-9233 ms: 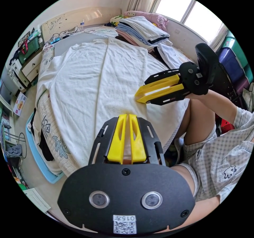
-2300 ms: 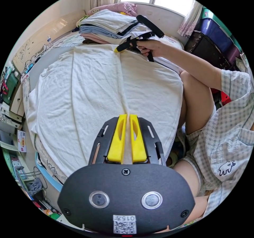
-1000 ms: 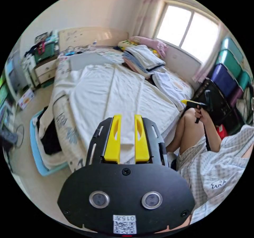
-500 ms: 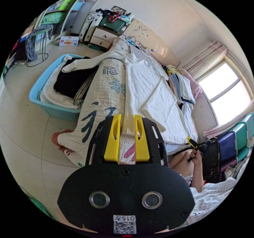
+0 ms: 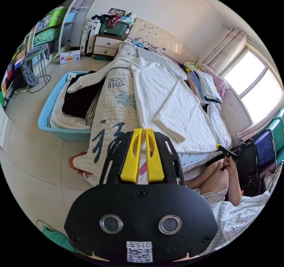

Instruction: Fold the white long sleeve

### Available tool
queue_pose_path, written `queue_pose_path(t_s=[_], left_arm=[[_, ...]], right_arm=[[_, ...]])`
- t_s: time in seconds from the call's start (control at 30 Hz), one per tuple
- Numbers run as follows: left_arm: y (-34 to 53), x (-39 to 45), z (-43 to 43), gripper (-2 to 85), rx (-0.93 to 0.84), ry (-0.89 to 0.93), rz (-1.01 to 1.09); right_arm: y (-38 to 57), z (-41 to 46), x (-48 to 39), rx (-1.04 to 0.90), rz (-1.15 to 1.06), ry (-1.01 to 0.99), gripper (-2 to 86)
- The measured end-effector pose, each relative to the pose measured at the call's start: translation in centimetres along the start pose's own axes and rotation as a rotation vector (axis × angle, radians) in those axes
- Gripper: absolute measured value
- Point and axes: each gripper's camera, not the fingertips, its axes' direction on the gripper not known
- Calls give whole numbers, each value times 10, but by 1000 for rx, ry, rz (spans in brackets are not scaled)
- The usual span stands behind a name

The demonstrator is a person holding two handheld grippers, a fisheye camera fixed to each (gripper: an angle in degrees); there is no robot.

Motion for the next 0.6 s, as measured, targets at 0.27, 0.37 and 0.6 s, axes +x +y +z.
queue_pose_path(t_s=[0.27,0.37,0.6], left_arm=[[-17,11,-11,7,-33,-46,0],[-23,14,-8,6,-78,-85,19],[-30,34,24,2,-227,-245,157]], right_arm=[[4,-18,-3,17,10,-7,-2],[3,-18,-10,-23,-6,40,-3],[-3,0,-24,-82,-33,110,-4]])
